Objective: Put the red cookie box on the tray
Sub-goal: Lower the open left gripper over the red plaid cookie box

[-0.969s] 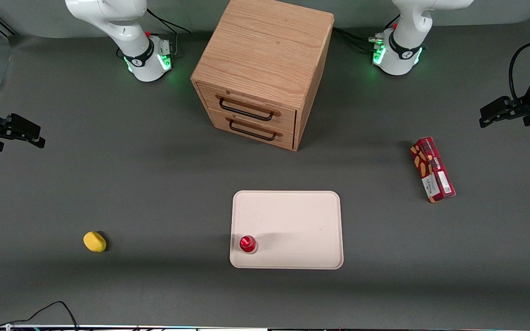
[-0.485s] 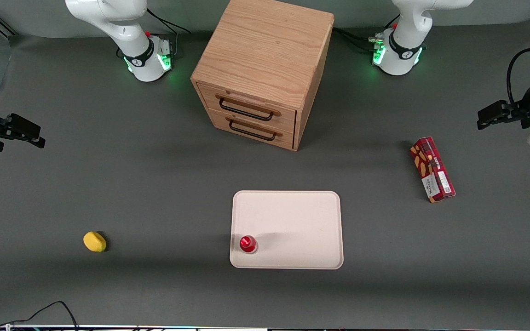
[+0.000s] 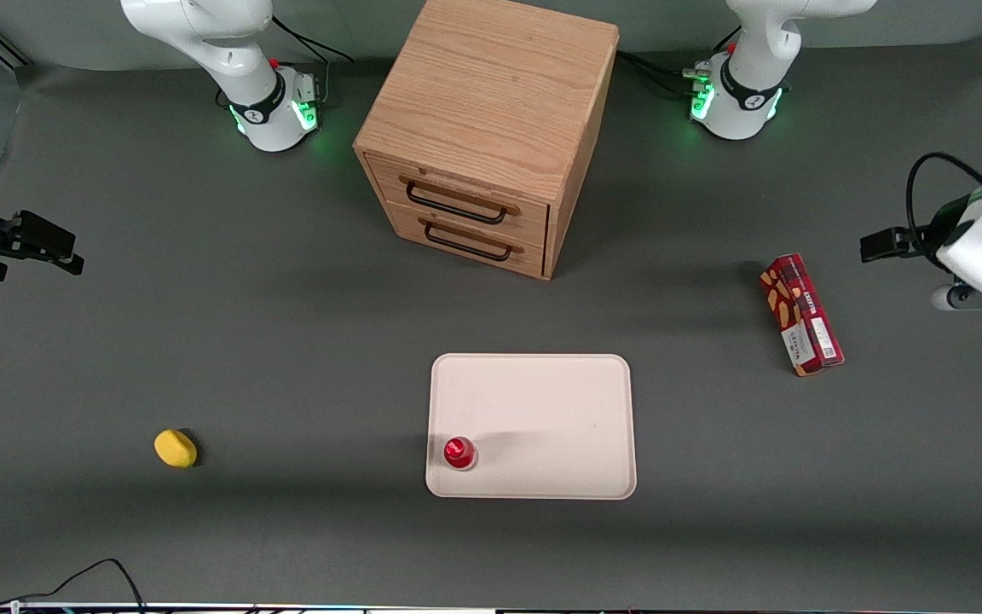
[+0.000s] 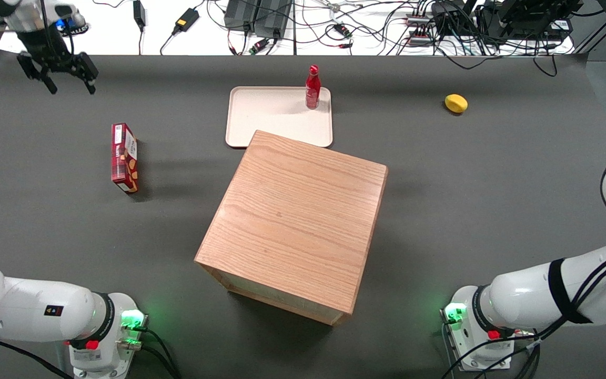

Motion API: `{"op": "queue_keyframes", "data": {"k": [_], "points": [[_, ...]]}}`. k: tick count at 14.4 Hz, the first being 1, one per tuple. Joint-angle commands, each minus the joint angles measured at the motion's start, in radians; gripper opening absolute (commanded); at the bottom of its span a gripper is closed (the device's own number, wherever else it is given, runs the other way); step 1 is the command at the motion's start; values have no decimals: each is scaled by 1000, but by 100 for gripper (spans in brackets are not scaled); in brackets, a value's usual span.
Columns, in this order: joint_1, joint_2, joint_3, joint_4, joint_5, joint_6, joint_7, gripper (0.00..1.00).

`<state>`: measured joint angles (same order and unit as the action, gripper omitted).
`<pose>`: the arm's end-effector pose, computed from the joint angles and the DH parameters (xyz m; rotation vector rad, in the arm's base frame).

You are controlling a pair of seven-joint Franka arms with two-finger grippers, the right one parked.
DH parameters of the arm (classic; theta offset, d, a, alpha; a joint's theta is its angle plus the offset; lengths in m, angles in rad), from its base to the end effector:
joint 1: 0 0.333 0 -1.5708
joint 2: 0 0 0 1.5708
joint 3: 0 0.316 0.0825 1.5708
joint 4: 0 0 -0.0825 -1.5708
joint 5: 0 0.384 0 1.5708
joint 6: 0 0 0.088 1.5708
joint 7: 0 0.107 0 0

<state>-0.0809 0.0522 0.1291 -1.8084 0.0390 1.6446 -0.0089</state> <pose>0.5526 0.0294 0.4906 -3.0816 -0.0779 0.3349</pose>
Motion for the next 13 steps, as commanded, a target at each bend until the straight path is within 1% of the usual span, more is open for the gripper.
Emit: {"op": "queue_keyframes", "data": {"k": [1,3,6,7,10,13], "points": [[-2,-55,4,-173,10,136,-78,100],[-2,-55,3,-261,10,240,-176,100],[1,-57,6,-421,10,455,-190,99],[0,-42,27,-446,1,506,-194,99],[-5,33,35,-450,-33,581,-223,97],[-19,103,32,-448,-34,670,-333,98]]}}
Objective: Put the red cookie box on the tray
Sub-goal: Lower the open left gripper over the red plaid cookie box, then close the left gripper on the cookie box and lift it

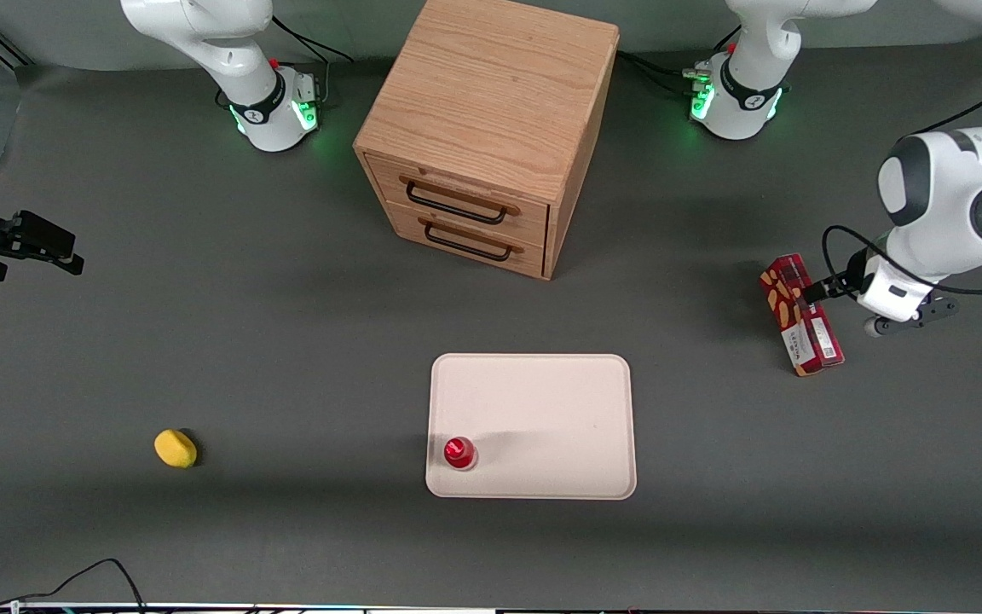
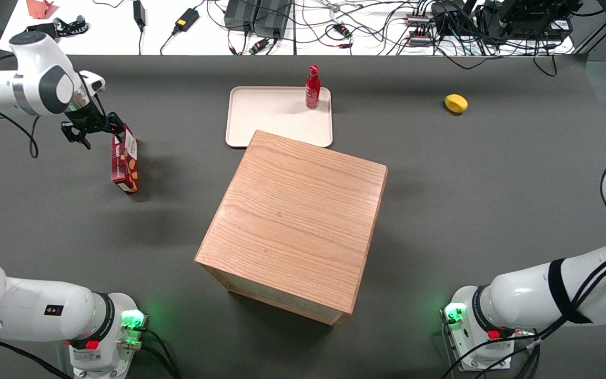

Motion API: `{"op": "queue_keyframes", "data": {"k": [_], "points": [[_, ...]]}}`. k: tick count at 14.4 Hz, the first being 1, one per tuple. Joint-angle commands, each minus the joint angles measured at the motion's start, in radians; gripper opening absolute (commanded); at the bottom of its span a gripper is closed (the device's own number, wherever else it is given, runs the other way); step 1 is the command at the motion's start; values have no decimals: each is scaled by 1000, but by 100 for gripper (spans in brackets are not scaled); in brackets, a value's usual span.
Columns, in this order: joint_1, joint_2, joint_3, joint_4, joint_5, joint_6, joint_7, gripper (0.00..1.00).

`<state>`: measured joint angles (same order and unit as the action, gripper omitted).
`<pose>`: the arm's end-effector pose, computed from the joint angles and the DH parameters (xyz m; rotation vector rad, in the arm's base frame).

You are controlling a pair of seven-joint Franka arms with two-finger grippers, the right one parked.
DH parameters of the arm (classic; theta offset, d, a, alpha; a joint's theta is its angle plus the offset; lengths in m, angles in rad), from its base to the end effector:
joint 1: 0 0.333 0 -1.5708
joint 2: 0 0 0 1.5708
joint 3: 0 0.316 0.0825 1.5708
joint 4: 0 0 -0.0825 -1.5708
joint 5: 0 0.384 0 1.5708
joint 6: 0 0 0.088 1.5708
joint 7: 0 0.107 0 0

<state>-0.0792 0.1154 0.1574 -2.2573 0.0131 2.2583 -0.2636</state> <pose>0.5183 0.0410 0.3032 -3.0560 -0.5134 0.1706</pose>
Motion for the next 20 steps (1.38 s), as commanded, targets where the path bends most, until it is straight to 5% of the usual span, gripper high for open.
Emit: {"op": "queue_keyframes", "data": {"k": [1,6,8,10,12,13,20], "points": [[-31,59,2,5,-9,79,-94,98],[-30,141,2,1,-9,201,-97,98],[-30,156,2,-2,-9,220,-91,89],[-30,164,2,-2,-9,228,-88,58],[-31,164,2,-2,-9,227,-88,10],[-31,164,2,-2,-9,227,-88,0],[-36,-1,1,31,2,2,-16,0]]}}
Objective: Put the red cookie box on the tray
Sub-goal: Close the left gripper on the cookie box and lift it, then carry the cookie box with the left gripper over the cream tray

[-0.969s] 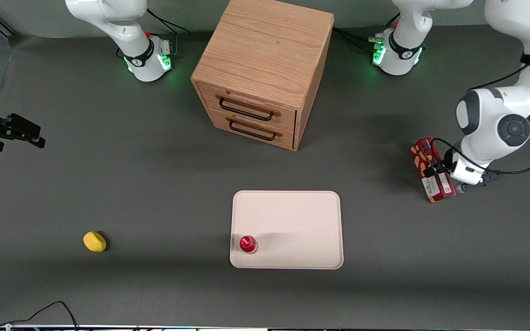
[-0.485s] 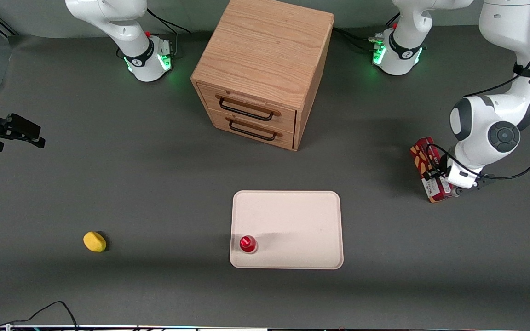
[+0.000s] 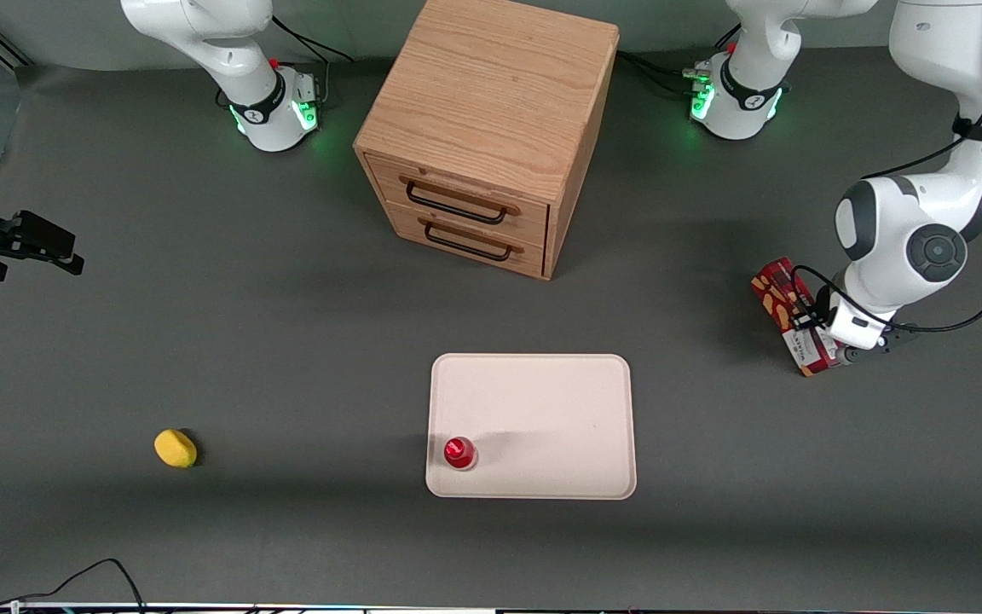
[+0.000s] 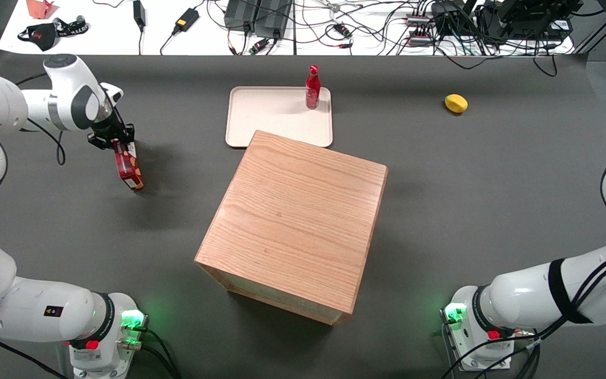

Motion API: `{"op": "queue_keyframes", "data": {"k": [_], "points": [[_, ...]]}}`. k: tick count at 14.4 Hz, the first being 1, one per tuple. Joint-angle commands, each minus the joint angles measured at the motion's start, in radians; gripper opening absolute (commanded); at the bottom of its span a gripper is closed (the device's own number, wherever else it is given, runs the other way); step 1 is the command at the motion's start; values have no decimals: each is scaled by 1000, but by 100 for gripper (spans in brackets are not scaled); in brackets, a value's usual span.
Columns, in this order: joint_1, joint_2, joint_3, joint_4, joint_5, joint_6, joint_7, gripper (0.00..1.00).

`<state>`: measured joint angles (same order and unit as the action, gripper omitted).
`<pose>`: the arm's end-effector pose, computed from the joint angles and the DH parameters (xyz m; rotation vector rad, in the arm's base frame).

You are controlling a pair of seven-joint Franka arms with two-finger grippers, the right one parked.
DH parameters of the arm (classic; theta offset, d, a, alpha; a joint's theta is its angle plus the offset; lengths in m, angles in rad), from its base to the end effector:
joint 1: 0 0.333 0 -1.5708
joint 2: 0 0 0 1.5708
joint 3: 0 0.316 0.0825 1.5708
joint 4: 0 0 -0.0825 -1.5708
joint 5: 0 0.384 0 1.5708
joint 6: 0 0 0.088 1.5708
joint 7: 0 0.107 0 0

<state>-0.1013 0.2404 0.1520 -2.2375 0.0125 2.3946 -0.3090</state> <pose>0.5352 0.0277 0.2561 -3.0387 -0.5331 0.1147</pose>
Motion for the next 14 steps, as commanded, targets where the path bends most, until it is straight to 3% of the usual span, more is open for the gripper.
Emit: {"op": "queue_keyframes", "data": {"k": [1,3,8,11,14], "points": [[-17,-182,6,35,6,-220,54,0],[-18,-246,-11,138,14,-430,100,0],[-20,-253,-40,514,17,-923,119,0],[-26,-251,-75,650,15,-1044,114,0],[-31,-222,-169,745,-3,-1071,12,0]]}}
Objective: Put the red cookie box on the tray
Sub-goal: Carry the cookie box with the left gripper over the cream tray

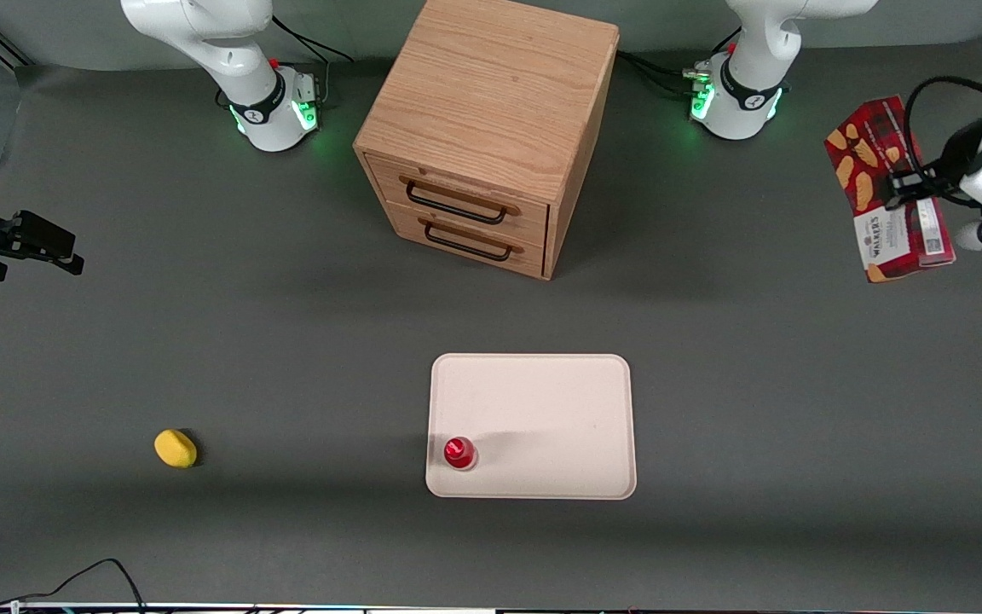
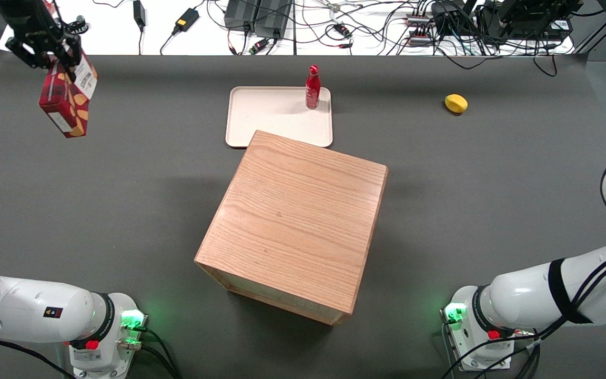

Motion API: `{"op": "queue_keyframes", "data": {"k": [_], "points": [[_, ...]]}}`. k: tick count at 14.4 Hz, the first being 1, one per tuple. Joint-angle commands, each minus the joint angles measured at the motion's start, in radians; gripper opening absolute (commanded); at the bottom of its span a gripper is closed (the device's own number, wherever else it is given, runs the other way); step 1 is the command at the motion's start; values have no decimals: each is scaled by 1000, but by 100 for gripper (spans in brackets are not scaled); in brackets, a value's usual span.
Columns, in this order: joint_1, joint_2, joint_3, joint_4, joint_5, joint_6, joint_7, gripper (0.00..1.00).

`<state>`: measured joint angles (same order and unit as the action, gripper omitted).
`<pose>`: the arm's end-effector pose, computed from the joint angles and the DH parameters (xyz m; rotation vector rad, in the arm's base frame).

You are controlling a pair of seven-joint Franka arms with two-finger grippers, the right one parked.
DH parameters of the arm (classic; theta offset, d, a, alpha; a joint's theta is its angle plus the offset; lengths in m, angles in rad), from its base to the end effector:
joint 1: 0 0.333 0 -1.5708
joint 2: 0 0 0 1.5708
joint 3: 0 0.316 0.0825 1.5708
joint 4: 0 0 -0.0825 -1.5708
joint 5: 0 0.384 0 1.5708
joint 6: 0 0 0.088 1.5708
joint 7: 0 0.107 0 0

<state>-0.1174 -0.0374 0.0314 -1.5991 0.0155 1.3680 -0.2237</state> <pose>0.5179 -0.0424 0.6159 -3.0764 -0.2145 0.2926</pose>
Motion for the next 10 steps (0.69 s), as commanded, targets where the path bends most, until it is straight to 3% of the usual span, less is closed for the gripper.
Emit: {"op": "queue_keyframes", "data": {"k": [1,4,6,10], "points": [[-25,80,-91,143,-8,-43,-147,0],[-27,216,-240,267,-61,-20,-413,0],[-48,368,-316,426,-62,9,-567,0],[-137,588,-337,557,-43,205,-709,0]]}}
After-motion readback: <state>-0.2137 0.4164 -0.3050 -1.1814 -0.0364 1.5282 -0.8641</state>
